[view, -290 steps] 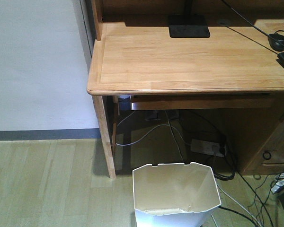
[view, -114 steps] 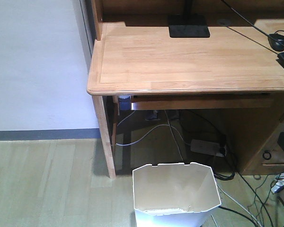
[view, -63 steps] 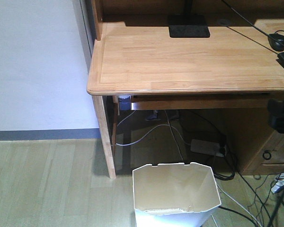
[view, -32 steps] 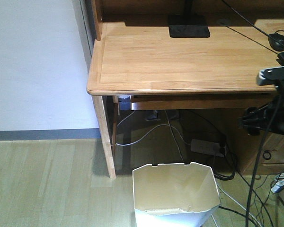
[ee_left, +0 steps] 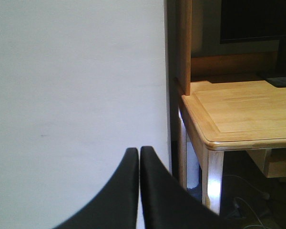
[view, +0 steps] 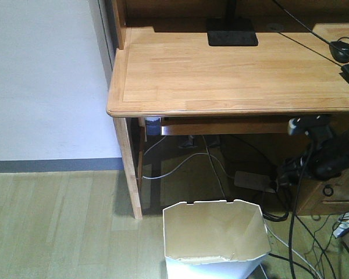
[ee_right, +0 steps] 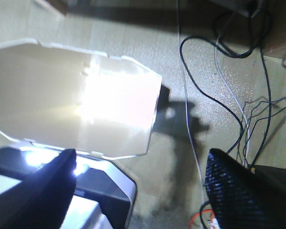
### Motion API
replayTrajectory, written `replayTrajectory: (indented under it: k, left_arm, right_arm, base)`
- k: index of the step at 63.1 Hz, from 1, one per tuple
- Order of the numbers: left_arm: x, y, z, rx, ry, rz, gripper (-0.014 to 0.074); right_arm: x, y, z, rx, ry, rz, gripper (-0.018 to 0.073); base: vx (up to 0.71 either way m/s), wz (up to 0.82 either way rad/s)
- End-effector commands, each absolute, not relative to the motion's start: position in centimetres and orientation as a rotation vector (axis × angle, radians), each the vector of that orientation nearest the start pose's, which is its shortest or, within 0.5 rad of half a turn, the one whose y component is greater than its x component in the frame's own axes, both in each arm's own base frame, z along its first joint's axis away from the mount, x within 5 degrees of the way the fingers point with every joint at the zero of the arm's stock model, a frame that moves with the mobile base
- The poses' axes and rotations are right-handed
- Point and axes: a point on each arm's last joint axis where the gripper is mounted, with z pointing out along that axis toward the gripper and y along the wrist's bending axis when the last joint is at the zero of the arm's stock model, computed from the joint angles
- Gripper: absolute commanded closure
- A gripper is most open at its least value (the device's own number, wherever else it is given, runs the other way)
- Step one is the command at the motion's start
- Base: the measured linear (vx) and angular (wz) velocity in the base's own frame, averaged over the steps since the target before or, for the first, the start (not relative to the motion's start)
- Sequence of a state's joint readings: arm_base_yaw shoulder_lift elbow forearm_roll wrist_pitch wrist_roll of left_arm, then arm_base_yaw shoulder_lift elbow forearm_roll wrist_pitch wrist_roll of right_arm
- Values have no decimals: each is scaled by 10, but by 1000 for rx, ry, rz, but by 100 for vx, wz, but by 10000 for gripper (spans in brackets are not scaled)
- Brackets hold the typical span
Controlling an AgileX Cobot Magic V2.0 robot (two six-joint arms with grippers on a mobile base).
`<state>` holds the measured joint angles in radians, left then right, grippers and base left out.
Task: Move trash bin to bedside with robot
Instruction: 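Lower the right gripper toward the rim of the white trash bin, then close the right gripper on the bin rim and lift it slightly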
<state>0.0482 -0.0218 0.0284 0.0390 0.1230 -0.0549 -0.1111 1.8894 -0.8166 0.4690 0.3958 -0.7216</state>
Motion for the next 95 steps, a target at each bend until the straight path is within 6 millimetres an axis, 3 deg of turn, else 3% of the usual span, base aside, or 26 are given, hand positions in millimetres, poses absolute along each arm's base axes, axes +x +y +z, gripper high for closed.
replayTrajectory:
  k: [1, 22, 43, 70, 83, 95]
  left_arm:
    - [54, 3, 208, -55, 1513, 18, 603]
    - [54, 3, 208, -55, 1513, 18, 603]
    - [54, 3, 208, -55, 1513, 18, 603]
    - [54, 3, 208, -55, 1513, 18, 603]
    - [54, 3, 208, -55, 1513, 18, 603]
    - [54, 3, 208, -55, 1513, 18, 603]
  right_arm:
    - [314, -22, 80, -355, 2818, 131, 34]
    - [323, -27, -20, -288, 2978, 124, 34]
    - [345, -28, -90, -245, 3035, 162, 34]
    - [351, -26, -162, -228, 3095, 224, 34]
    - [356, -23, -185, -98, 3099, 283, 34]
    - [360, -21, -197, -108, 3107, 330, 82]
  base:
    - [0, 0]
    - [0, 0]
    - [0, 0]
    - [0, 0]
    - [0, 0]
    - [0, 0]
